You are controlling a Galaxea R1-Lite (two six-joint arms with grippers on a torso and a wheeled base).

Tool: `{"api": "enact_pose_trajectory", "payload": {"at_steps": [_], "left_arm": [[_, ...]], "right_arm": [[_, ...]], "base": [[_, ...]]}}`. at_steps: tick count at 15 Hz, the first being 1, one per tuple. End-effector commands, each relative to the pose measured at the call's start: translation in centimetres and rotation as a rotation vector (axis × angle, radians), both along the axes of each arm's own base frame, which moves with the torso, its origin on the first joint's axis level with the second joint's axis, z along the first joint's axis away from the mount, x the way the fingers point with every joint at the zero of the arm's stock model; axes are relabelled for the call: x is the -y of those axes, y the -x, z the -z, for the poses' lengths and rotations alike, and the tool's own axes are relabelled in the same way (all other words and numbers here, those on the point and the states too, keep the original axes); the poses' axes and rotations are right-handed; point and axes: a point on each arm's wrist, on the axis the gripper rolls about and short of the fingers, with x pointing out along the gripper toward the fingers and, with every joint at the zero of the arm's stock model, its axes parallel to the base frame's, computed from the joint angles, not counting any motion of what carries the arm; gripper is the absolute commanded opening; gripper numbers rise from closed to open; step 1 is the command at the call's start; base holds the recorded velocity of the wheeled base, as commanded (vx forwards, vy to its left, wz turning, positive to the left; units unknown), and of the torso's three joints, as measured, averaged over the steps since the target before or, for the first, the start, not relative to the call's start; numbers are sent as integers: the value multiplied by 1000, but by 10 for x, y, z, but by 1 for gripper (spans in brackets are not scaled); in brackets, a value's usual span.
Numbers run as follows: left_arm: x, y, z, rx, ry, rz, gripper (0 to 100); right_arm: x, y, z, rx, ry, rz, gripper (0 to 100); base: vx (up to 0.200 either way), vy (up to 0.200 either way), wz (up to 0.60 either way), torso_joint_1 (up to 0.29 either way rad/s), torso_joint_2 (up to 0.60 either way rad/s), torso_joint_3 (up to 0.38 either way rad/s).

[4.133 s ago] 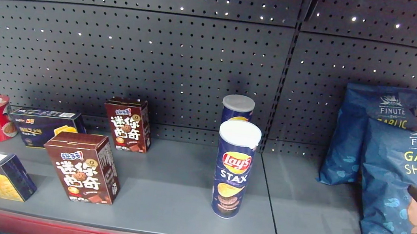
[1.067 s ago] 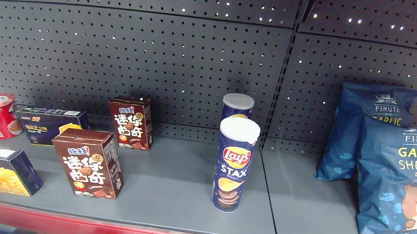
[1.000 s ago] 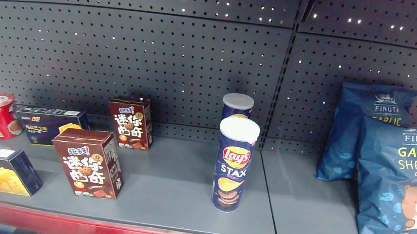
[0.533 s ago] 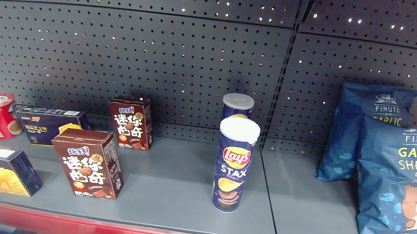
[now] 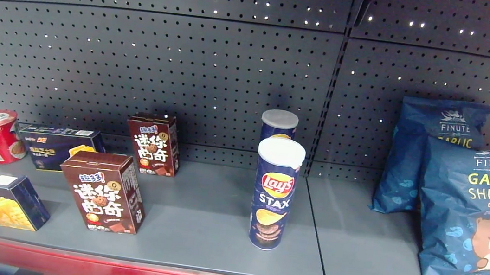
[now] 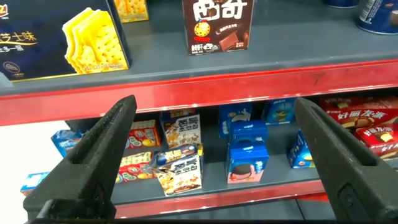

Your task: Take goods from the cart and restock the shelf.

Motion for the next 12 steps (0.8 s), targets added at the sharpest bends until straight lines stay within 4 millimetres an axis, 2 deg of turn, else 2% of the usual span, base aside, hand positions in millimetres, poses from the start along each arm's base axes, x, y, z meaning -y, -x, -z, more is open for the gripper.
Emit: {"api": "enact_pose_trajectory", "payload": {"at_steps": [1,4,8,12], "left_arm": [[0,0,0,-2,0,0,100],[0,0,0,0,0,0,100],[0,0,0,-2,1,-2,100],[0,0,0,-2,3,-2,100]], "right_arm": [[0,2,1,9,-29,-27,100],[1,4,2,36,-40,18,100],[7,2,5,50,-19,349,100],[8,3,9,54,-23,384,100]], "base": [[0,0,0,0,0,0],[0,0,0,0,0,0],[0,0,0,0,0,0],[0,0,0,0,0,0]]}}
